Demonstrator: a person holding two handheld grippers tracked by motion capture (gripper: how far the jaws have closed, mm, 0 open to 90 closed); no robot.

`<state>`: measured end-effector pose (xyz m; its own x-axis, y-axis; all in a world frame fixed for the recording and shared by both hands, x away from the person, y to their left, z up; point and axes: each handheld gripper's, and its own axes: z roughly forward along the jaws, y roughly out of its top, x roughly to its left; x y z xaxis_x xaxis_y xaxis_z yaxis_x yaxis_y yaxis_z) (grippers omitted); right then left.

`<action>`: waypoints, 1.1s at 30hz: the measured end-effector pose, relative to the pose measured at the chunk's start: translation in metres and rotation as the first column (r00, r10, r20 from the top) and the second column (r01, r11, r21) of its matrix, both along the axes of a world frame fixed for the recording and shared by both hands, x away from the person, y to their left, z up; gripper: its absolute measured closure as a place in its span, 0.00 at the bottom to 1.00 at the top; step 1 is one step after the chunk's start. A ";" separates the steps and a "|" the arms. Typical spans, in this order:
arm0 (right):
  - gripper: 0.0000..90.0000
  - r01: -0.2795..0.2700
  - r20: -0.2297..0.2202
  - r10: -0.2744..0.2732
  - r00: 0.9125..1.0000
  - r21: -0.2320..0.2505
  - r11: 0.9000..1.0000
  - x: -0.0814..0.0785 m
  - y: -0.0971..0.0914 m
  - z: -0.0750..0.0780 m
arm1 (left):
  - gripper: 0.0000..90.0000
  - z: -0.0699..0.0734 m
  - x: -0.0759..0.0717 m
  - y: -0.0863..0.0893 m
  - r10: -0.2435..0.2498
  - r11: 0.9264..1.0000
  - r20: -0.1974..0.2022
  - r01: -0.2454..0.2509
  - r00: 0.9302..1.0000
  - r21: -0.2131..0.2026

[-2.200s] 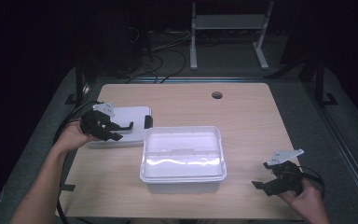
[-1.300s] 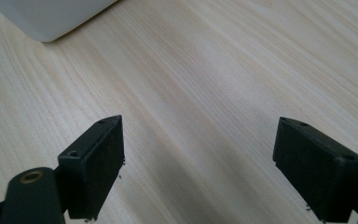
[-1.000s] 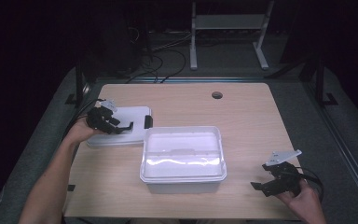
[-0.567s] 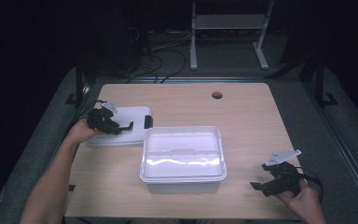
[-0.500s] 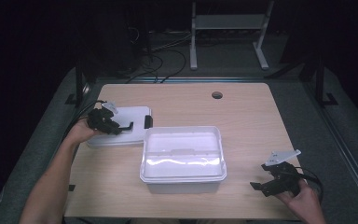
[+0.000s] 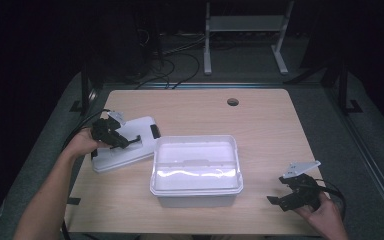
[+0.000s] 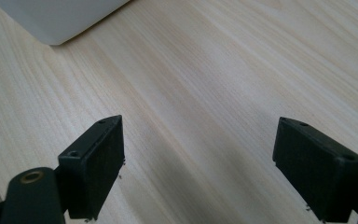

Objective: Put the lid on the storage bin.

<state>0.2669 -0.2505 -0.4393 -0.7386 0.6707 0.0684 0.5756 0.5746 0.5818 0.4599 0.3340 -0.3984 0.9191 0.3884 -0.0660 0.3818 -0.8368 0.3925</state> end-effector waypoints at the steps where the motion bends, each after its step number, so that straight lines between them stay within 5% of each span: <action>1: 0.18 -0.003 0.000 0.003 1.000 0.001 1.000 0.000 0.000 0.000 | 0.86 0.002 -0.001 0.001 0.003 1.000 -0.009 -0.003 1.000 -0.005; 11: 0.18 -0.003 0.002 0.003 1.000 0.003 1.000 0.000 0.000 0.000 | 0.88 0.010 -0.001 0.006 0.047 0.999 0.007 -0.047 0.999 0.017; 21: 0.18 -0.006 -0.002 0.006 1.000 0.005 1.000 0.000 0.000 0.000 | 0.92 0.018 0.001 0.013 0.119 0.992 0.095 -0.123 0.988 0.034; 33: 0.18 -0.008 -0.008 0.008 1.000 0.016 1.000 0.001 0.000 0.000 | 0.92 0.017 0.007 0.017 0.162 0.986 0.076 -0.164 0.984 0.032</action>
